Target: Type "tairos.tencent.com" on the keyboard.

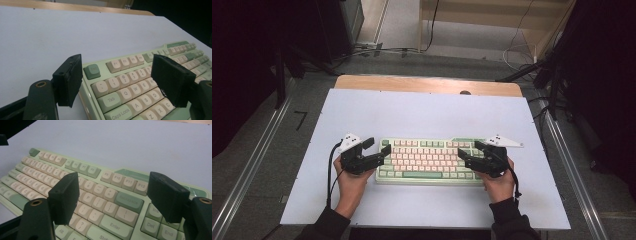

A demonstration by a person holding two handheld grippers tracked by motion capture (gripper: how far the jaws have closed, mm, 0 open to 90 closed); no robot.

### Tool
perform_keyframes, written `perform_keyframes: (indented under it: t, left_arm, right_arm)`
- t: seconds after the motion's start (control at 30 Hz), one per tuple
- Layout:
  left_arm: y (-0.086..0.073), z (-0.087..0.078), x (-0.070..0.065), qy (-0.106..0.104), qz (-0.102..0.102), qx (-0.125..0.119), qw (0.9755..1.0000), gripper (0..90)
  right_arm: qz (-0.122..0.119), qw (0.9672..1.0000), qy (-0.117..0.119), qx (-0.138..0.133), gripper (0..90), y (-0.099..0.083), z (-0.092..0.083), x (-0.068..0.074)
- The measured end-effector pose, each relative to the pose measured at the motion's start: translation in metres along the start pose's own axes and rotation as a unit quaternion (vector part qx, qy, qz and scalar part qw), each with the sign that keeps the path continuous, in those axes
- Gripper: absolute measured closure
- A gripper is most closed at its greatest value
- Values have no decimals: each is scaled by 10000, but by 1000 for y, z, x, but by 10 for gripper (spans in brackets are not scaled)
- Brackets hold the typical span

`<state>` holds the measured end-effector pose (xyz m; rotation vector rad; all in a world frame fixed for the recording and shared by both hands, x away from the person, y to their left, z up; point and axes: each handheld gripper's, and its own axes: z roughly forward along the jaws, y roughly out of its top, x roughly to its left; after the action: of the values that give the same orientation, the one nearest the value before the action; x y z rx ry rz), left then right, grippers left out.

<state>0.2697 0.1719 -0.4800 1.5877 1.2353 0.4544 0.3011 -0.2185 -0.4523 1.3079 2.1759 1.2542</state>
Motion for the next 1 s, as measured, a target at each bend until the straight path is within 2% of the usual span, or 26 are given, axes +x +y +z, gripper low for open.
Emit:
perform_keyframes:
  t: [0.4,0.63,0.9,1.0]
  left_arm:
    - [-1,-11,15,194,-11,45,9998,263]
    - [-3,-15,23,376,96,147,9991,265]
    - [-4,-24,36,627,137,204,9977,265]
    - [-5,-28,44,722,94,235,9971,265]
  right_arm:
    - [54,9998,-194,-24,242,-7,-13,-18]
    - [133,9995,-282,-91,245,-12,-22,-29]
    - [299,9982,-502,-156,245,-21,-37,-51]
    - [341,9974,-614,-174,245,-26,-44,-61]
